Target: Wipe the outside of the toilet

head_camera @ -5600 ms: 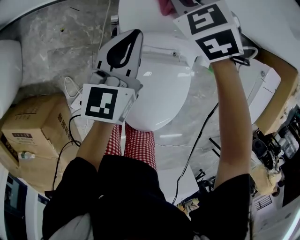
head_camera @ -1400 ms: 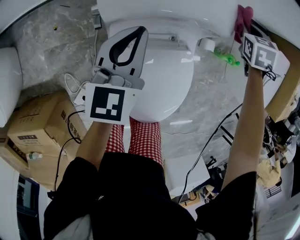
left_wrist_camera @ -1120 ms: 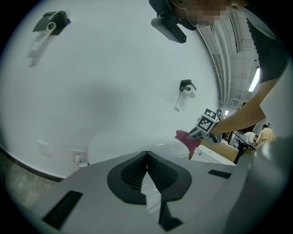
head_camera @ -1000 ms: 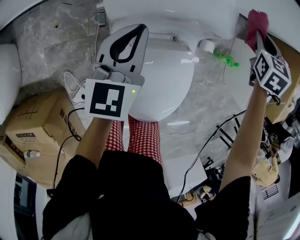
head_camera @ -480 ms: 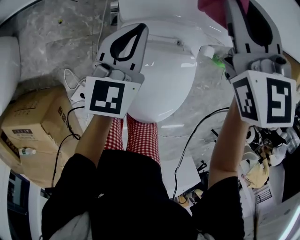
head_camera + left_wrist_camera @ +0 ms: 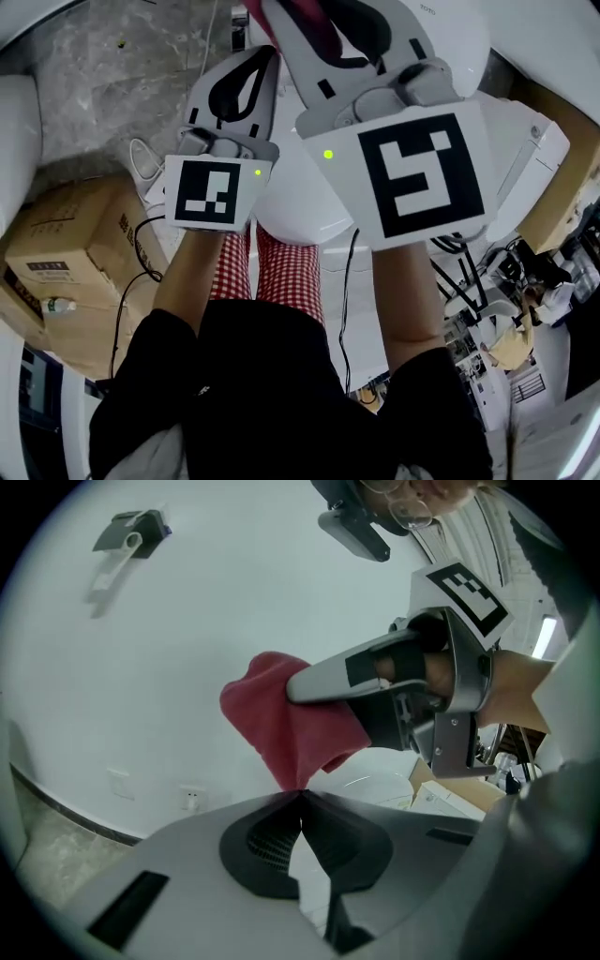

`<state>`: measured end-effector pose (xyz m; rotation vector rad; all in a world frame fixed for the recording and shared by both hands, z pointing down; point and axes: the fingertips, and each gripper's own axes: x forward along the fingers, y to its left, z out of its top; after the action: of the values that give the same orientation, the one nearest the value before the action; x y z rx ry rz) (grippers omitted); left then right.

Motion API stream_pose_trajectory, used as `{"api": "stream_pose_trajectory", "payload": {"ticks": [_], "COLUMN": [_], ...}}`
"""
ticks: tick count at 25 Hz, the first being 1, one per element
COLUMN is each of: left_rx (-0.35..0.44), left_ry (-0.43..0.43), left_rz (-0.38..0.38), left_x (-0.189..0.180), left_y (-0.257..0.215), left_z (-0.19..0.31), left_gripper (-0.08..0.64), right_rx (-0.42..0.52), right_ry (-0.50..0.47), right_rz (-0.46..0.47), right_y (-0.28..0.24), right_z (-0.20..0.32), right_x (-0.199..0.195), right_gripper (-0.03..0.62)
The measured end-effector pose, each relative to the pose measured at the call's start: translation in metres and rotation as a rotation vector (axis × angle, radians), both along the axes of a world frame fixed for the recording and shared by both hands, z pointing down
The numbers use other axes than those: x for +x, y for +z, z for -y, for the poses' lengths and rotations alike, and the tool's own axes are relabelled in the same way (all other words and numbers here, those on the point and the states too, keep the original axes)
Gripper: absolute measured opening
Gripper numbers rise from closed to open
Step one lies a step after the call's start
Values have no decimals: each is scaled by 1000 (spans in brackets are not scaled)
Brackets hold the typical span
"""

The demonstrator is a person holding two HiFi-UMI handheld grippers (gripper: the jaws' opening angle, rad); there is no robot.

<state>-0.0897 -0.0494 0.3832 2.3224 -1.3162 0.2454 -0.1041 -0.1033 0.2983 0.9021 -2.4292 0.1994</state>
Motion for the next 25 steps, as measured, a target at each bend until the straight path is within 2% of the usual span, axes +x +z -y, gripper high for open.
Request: {"api": "stream_pose_trajectory", "payload": {"ticks": [3, 10, 17, 25], "left_rx": [-15, -44, -51, -38], "left_ry": [-17, -25, -17, -12], "left_rz": [2, -1, -2, -7], "left_x": [-9, -12, -10, -10], "left_y": [6, 17, 17, 10], "left_z": [1, 3, 3, 3], "left_gripper": [9, 9, 9, 9], "right_rx": [-60, -145, -87, -63], "right_ry": [18, 72, 71, 80], "right_rz": [10, -32, -180, -234], "right_y": [19, 62, 75, 77], "right_z": [-2, -7, -4, 0], "right_x": [-7, -8, 8, 17], "right_gripper": [54, 54, 54, 54]}}
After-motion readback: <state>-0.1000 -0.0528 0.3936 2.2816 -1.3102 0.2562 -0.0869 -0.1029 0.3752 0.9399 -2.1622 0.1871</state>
